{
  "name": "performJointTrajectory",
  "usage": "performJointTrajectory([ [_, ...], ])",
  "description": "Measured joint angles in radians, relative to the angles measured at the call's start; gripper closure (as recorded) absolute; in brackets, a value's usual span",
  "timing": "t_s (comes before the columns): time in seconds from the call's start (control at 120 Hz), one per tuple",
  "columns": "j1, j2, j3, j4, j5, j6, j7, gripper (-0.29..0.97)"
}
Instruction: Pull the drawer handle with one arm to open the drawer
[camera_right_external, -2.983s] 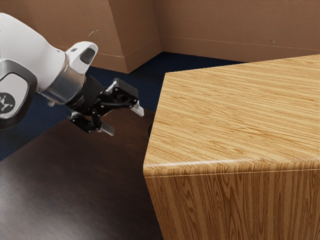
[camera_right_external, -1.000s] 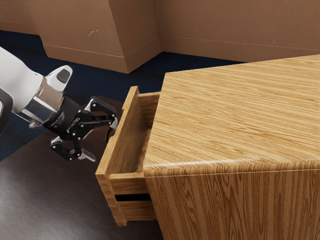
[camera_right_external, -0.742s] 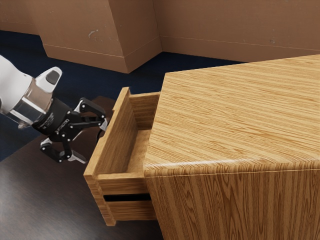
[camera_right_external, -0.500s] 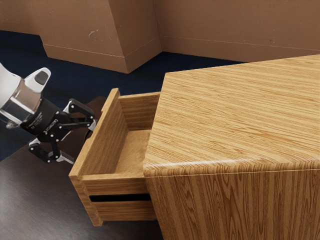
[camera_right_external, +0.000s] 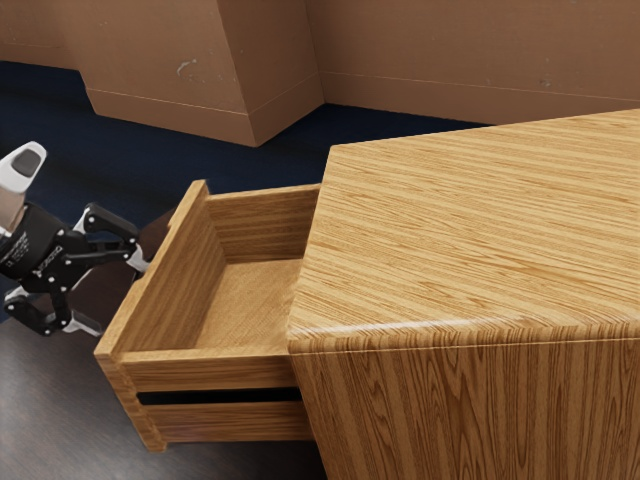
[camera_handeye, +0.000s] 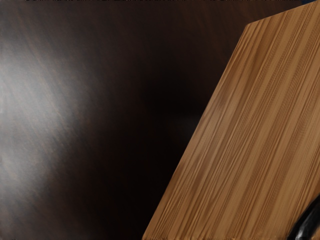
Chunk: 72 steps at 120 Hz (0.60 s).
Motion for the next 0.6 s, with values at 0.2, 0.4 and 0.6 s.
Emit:
performJointTrajectory([
  [0.2, 0.011, -0.028, 0.002, -0.010, 0.013, -0.022, 0.003, 0.00],
  [0.4, 0.021, -0.054, 0.004, -0.016, 0.025, -0.045, 0.004, 0.00],
  [0.6, 0.035, -0.076, 0.005, -0.017, 0.041, -0.070, 0.004, 0.00],
])
